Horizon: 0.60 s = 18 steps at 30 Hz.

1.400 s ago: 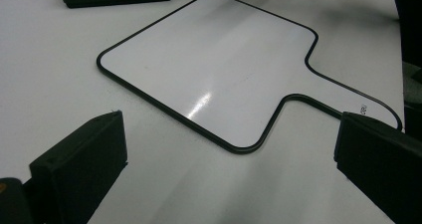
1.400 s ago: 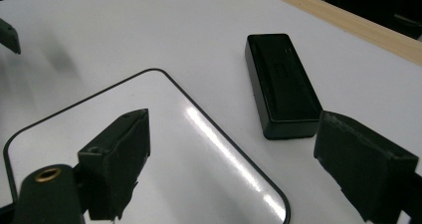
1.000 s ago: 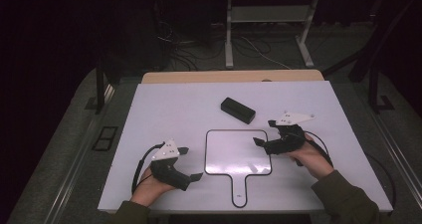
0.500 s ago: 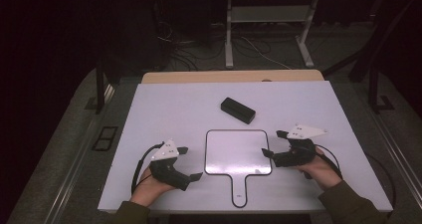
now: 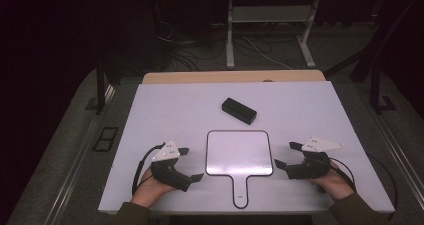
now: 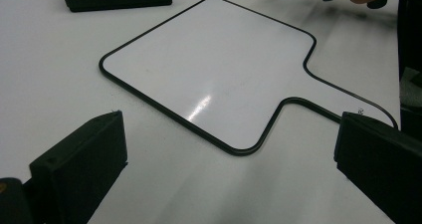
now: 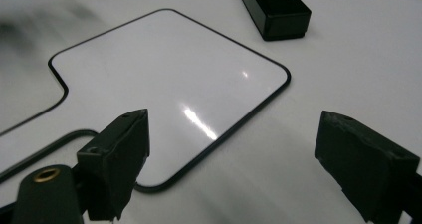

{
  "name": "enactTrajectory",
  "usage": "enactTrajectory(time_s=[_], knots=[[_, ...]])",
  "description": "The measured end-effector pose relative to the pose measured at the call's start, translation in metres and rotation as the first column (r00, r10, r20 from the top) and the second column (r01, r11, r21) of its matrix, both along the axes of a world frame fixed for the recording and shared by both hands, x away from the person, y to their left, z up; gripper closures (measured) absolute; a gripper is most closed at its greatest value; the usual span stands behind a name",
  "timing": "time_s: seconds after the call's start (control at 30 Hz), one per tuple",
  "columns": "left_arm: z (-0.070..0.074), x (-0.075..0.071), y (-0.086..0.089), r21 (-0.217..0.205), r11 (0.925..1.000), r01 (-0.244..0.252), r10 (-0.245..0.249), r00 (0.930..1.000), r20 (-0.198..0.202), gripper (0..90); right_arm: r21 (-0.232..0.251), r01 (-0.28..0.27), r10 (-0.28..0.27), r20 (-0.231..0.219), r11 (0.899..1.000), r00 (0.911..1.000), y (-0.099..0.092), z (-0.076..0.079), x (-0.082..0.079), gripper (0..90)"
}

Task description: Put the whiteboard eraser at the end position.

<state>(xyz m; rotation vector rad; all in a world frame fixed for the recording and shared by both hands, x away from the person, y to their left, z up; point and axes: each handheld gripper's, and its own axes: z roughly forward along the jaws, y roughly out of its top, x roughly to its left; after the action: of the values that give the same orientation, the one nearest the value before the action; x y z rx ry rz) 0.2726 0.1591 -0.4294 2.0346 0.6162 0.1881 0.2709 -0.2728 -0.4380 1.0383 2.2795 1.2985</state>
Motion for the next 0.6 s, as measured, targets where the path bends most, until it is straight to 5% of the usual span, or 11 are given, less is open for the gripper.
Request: enactTrajectory(time_s=[0.6], knots=[[-0.001, 0.000, -0.001, 0.003, 1.0000, -0.002, 0.002, 1.0000, -0.004, 0.0, 0.019, 0.055, -0.054, -0.021, 0.998, 0.9983, -0.027, -0.006, -0.014, 12.9]])
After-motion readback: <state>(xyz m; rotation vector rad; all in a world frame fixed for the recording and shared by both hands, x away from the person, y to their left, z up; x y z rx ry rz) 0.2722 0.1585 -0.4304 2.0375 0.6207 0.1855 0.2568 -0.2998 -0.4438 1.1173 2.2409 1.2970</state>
